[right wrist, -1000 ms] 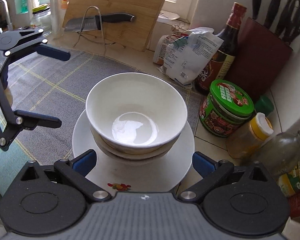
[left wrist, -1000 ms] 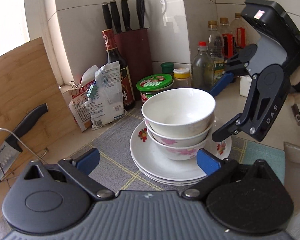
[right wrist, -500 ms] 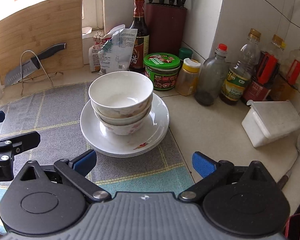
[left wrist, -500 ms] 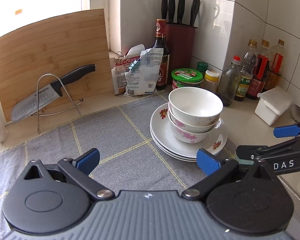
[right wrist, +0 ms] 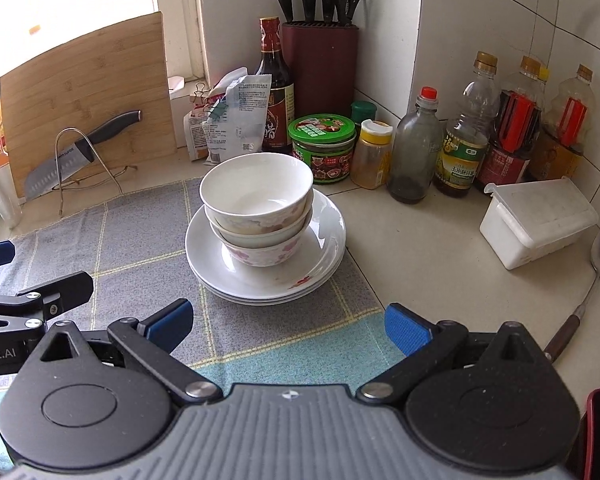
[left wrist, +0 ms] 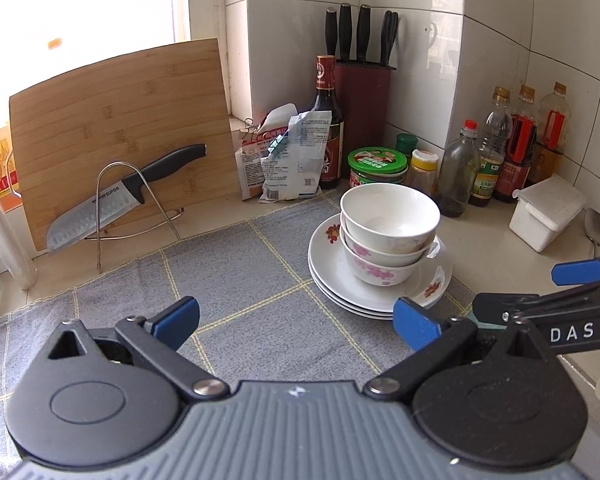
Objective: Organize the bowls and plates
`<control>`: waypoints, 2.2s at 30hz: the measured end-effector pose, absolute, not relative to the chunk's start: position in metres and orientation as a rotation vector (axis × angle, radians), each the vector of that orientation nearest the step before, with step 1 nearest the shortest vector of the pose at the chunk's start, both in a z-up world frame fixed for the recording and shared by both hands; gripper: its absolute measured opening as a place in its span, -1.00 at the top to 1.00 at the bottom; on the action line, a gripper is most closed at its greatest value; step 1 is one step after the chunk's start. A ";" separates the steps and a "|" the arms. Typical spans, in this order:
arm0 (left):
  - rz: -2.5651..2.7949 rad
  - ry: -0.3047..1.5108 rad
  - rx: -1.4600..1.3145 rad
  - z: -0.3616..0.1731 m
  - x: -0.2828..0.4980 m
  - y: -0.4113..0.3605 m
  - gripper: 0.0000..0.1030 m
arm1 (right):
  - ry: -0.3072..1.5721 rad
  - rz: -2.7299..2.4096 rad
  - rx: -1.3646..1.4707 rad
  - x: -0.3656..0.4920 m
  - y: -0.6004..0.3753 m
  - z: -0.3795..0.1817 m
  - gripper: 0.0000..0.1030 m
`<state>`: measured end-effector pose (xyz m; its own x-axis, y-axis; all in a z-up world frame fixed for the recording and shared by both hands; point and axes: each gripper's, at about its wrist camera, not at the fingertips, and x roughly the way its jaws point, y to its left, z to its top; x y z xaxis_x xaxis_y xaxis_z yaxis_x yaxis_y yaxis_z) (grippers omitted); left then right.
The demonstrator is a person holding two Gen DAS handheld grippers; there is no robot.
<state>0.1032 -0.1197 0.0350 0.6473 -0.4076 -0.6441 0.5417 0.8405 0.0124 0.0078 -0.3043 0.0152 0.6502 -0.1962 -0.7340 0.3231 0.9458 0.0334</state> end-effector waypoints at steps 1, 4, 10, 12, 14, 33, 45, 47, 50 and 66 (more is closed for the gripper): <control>-0.546 0.675 0.212 0.035 0.103 -0.119 -0.99 | 0.811 -0.295 0.166 0.008 -0.303 0.016 -1.00; -0.543 0.673 0.212 0.036 0.102 -0.118 -0.99 | 0.809 -0.298 0.159 0.008 -0.302 0.017 -1.00; -0.541 0.671 0.209 0.038 0.103 -0.117 -0.99 | 0.814 -0.302 0.154 0.007 -0.301 0.019 -1.00; -0.543 0.671 0.207 0.038 0.103 -0.117 -0.99 | 0.813 -0.305 0.159 0.006 -0.302 0.019 -1.00; -0.545 0.671 0.207 0.039 0.103 -0.118 -0.99 | 0.814 -0.306 0.164 0.006 -0.302 0.019 -1.00; -0.545 0.678 0.212 0.039 0.106 -0.120 -0.99 | 0.829 -0.320 0.173 0.008 -0.304 0.020 -1.00; -0.548 0.679 0.211 0.039 0.107 -0.121 -0.99 | 0.837 -0.330 0.171 0.011 -0.306 0.020 -1.00; -0.547 0.680 0.210 0.039 0.107 -0.122 -0.99 | 0.838 -0.332 0.171 0.011 -0.306 0.020 -1.00; -0.547 0.683 0.211 0.039 0.107 -0.123 -0.99 | 0.842 -0.334 0.170 0.012 -0.307 0.019 -1.00; -0.549 0.688 0.212 0.037 0.108 -0.126 -0.99 | 0.847 -0.345 0.164 0.013 -0.308 0.019 -1.00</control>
<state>0.1081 -0.1264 0.0373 0.6384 -0.4091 -0.6520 0.5452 0.8383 0.0078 0.0127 -0.3077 0.0194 0.6109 -0.2334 -0.7566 0.3624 0.9320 0.0051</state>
